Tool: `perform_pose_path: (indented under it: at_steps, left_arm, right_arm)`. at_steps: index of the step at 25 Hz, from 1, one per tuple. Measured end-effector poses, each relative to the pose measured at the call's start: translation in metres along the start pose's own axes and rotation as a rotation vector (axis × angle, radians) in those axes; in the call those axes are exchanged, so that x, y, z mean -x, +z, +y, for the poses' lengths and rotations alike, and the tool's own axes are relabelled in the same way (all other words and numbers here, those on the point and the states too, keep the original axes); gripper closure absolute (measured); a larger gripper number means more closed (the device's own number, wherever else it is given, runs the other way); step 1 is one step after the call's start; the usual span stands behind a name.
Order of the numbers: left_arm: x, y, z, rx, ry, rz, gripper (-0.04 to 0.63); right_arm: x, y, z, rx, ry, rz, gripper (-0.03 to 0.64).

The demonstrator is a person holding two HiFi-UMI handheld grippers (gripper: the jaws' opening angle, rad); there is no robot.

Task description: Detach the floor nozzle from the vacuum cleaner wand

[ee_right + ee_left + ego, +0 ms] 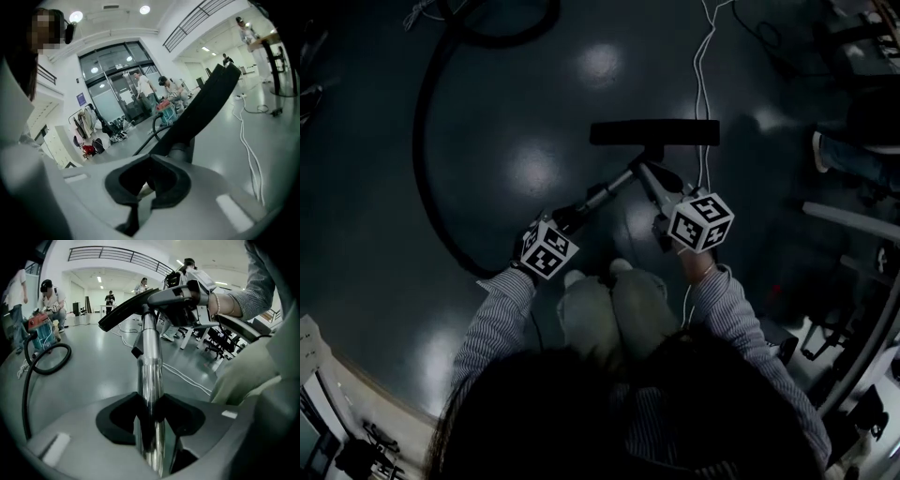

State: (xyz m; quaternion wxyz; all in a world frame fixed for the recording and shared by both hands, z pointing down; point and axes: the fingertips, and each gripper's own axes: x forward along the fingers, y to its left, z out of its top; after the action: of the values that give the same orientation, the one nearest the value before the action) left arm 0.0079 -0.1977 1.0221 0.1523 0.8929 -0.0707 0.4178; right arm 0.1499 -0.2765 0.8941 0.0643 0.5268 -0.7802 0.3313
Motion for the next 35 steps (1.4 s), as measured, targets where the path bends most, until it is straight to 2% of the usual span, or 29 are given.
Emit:
perform_pose_path:
  at_steps: [4, 9, 13, 16, 20, 23, 27, 35]
  left_arm:
    - [0.075, 0.066, -0.027, 0.023, 0.005, -0.044, 0.419]
    - [0.193, 0.162, -0.06, 0.056, 0.091, -0.122, 0.42]
    - [0.294, 0.232, -0.09, 0.089, 0.134, -0.209, 0.419]
    - [0.351, 0.278, -0.118, 0.113, 0.169, -0.272, 0.419]
    - [0.401, 0.335, -0.145, 0.12, 0.233, -0.355, 0.417]
    - [0.428, 0.36, -0.163, 0.125, 0.27, -0.404, 0.414]
    - [0.451, 0.373, -0.182, 0.141, 0.294, -0.457, 0.411]
    - [0.475, 0.354, -0.201, 0.181, 0.331, -0.502, 0.411]
  right_arm:
    - [0.045, 0.092, 0.058, 0.057, -0.011, -0.05, 0.615]
    - [0.117, 0.224, 0.154, 0.19, 0.076, -0.162, 0.615]
    - [0.17, 0.324, 0.241, 0.315, 0.096, -0.208, 0.615]
    - [0.213, 0.383, 0.288, 0.387, 0.114, -0.252, 0.615]
    - [0.27, 0.45, 0.342, 0.475, 0.188, -0.353, 0.615]
    - [0.301, 0.477, 0.384, 0.531, 0.246, -0.404, 0.615]
    - [0.324, 0.485, 0.43, 0.596, 0.293, -0.457, 0.615]
    - [0.343, 0.466, 0.481, 0.623, 0.385, -0.472, 0.615]
